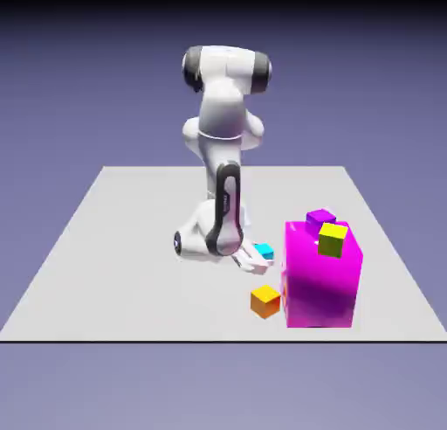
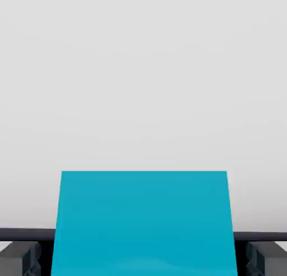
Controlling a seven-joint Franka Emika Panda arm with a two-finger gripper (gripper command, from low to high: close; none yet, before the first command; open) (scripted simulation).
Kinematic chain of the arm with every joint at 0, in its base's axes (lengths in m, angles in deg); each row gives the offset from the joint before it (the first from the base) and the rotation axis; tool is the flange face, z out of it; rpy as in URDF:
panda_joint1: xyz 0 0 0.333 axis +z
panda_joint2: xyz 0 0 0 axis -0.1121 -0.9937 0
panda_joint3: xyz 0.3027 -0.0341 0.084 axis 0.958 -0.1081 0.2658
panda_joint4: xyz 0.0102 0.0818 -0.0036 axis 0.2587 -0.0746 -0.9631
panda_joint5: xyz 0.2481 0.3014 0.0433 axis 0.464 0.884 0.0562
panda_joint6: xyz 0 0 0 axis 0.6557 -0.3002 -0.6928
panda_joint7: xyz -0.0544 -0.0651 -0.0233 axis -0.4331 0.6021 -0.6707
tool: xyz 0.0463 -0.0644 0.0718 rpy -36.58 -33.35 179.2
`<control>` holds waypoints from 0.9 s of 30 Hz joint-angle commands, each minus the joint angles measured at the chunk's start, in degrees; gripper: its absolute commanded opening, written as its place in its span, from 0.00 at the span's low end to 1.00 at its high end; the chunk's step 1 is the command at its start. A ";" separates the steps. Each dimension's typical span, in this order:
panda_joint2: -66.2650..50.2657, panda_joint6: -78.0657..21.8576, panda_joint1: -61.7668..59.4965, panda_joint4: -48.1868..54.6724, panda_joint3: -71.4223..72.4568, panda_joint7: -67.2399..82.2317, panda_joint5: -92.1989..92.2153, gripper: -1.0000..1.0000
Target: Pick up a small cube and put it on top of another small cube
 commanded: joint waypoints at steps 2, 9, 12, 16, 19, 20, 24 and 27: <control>3.33 -2.11 -1.26 0.09 -2.98 -2.64 -5.05 0.00; 6.60 -3.07 -12.79 6.97 3.66 -13.75 -7.35 0.00; 6.49 -2.33 -19.02 11.10 9.59 -18.86 -5.60 0.00; 6.34 -1.33 -27.32 16.60 17.49 -25.68 -3.28 0.00; 6.27 -0.84 -31.36 19.28 21.34 -29.00 -2.15 0.00; 5.90 -1.24 -29.29 19.34 19.66 -28.59 -1.26 0.00; 4.44 -2.85 -20.99 19.58 12.92 -26.96 2.30 0.00; 3.35 -4.05 -14.76 19.77 7.87 -25.74 4.96 0.00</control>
